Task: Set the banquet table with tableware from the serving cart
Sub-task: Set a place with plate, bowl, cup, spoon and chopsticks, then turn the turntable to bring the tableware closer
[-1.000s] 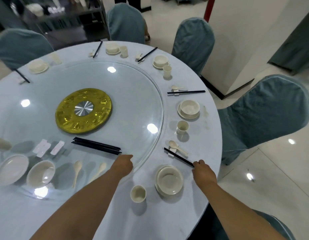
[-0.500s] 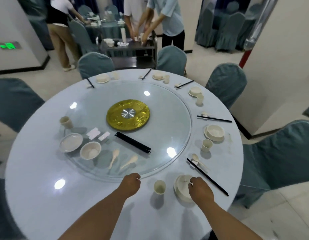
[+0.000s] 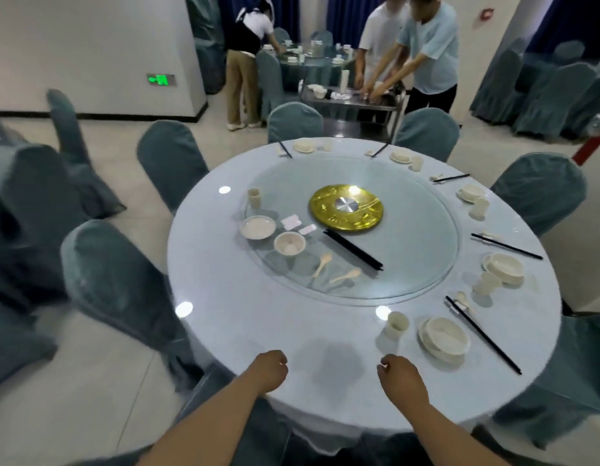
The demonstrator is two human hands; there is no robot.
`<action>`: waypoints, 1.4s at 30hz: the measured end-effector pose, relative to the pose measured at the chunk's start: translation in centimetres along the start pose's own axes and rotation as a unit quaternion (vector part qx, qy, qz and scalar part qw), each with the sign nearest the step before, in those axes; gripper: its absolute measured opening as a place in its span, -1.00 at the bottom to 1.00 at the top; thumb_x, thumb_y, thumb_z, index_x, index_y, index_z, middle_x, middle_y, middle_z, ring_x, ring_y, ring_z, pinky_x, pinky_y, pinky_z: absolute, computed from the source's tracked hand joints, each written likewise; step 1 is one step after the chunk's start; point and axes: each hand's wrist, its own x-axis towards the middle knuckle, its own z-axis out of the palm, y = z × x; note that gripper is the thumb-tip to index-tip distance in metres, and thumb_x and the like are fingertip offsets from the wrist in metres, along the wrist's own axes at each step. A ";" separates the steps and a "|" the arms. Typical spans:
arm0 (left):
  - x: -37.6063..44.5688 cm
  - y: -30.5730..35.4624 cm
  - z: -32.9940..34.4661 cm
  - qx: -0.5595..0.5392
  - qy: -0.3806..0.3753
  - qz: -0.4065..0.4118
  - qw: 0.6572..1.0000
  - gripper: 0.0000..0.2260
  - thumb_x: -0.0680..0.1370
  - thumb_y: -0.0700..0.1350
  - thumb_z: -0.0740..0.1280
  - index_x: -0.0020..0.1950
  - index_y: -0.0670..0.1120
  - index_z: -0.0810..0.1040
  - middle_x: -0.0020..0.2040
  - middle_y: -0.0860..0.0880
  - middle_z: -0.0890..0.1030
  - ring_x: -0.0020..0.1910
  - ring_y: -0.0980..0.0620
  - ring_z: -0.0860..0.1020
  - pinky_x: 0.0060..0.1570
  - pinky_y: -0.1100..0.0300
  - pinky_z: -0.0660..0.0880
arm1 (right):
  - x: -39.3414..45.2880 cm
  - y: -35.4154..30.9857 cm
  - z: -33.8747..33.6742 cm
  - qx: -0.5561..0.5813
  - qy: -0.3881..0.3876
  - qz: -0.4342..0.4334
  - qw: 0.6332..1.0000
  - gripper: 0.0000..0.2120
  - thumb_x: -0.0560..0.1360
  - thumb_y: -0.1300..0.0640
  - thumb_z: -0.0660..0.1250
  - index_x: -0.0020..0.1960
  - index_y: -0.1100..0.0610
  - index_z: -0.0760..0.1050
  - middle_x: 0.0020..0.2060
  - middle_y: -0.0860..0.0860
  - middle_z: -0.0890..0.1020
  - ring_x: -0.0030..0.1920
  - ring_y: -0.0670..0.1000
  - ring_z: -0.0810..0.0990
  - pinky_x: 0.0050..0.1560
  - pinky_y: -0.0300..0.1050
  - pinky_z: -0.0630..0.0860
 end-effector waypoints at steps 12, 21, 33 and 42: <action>-11.2 -9.9 -0.8 -0.064 0.073 -0.037 0.995 -0.66 0.62 -0.13 0.16 0.38 -0.04 0.47 0.34 -0.02 0.51 0.27 0.01 0.49 0.25 0.22 0.43 | -8.3 -8.6 4.8 0.026 -0.071 -0.091 0.993 -0.69 0.60 0.03 0.21 0.28 0.09 0.53 0.17 -0.02 0.62 0.16 0.00 0.57 0.13 -0.21 0.46; -18.6 -15.9 -3.1 -0.040 0.102 -0.097 0.989 -0.70 0.61 -0.06 0.16 0.29 -0.02 0.54 0.27 -0.04 0.56 0.21 -0.03 0.52 0.18 0.17 0.45 | -11.8 -14.3 7.7 0.041 -0.107 -0.138 0.984 -0.75 0.57 0.10 0.24 0.16 0.14 0.59 0.10 0.05 0.65 0.09 0.07 0.58 0.08 -0.15 0.48; -16.9 -28.7 -8.1 0.019 0.038 -0.016 0.999 -0.68 0.63 -0.05 0.15 0.36 0.00 0.48 0.31 -0.02 0.54 0.24 -0.03 0.50 0.24 0.15 0.45 | -18.5 -24.1 15.8 0.048 -0.082 -0.080 0.992 -0.82 0.58 0.09 0.24 -0.08 0.11 0.58 -0.19 0.05 0.66 -0.12 0.08 0.60 -0.05 -0.06 0.55; -18.8 -35.8 -9.9 0.070 -0.222 0.135 0.963 -0.27 0.33 0.53 0.27 0.41 0.21 0.38 0.28 0.19 0.52 0.23 0.14 0.51 0.21 0.21 0.44 | -30.8 -28.9 23.8 0.142 -0.170 -0.003 0.975 -0.60 0.48 -0.36 0.26 0.00 -0.06 0.61 -0.10 -0.10 0.67 -0.06 -0.08 0.61 0.03 -0.17 0.51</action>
